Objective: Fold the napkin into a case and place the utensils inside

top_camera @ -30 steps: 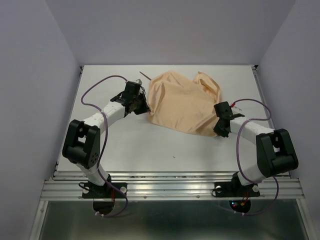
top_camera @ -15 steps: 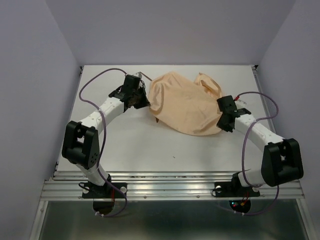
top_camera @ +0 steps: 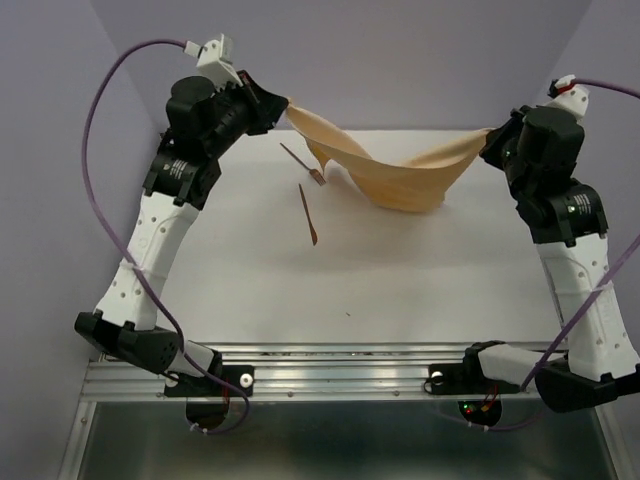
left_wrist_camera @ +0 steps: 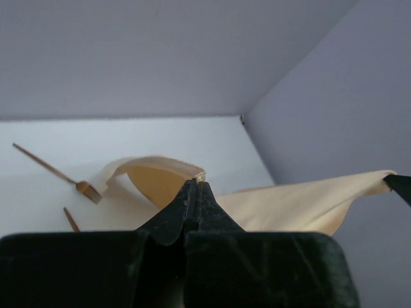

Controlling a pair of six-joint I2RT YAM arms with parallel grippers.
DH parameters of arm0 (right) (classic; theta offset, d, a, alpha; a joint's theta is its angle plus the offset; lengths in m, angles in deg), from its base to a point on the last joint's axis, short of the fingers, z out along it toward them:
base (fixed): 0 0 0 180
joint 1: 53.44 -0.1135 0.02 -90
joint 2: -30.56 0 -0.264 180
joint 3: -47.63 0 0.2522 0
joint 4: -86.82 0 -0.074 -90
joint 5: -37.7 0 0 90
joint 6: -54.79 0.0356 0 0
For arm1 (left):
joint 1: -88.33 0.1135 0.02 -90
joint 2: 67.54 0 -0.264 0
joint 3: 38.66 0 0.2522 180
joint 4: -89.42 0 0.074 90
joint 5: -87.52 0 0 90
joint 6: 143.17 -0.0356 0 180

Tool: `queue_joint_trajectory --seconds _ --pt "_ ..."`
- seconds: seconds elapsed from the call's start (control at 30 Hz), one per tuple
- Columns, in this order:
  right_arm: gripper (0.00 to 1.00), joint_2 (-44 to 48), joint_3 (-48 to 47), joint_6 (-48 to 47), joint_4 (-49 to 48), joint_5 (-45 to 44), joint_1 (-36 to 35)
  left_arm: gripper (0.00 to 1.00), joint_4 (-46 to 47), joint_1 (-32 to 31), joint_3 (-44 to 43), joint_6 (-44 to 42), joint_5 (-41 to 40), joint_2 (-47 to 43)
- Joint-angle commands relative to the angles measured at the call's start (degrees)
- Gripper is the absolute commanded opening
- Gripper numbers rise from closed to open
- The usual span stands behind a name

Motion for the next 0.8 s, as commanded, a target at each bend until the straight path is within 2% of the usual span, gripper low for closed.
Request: queue_joint_trajectory --seconds 0.0,0.33,0.47,0.63,0.77 --pt "0.01 1.4 -8.5 -4.9 3.1 1.3 -0.2 0.00 4.0 0.4 -7.1 -1.1 1.2 -4.9" --pt "0.01 6.7 -21.9 -7.2 4.5 4.7 -0.2 0.00 8.2 0.4 -7.0 -0.4 2.5 -15.5" --pt "0.01 8.4 -23.8 -7.0 4.6 5.4 -0.2 0.00 9.3 0.4 -7.1 -1.5 3.3 -19.0" --pt "0.01 11.4 -24.6 -5.0 4.8 5.1 -0.2 0.00 11.8 0.4 -1.6 -0.5 3.6 -26.0" --pt "0.01 12.5 -24.1 -4.0 5.4 3.6 -0.2 0.00 11.4 0.4 -0.6 1.2 3.4 -27.6"
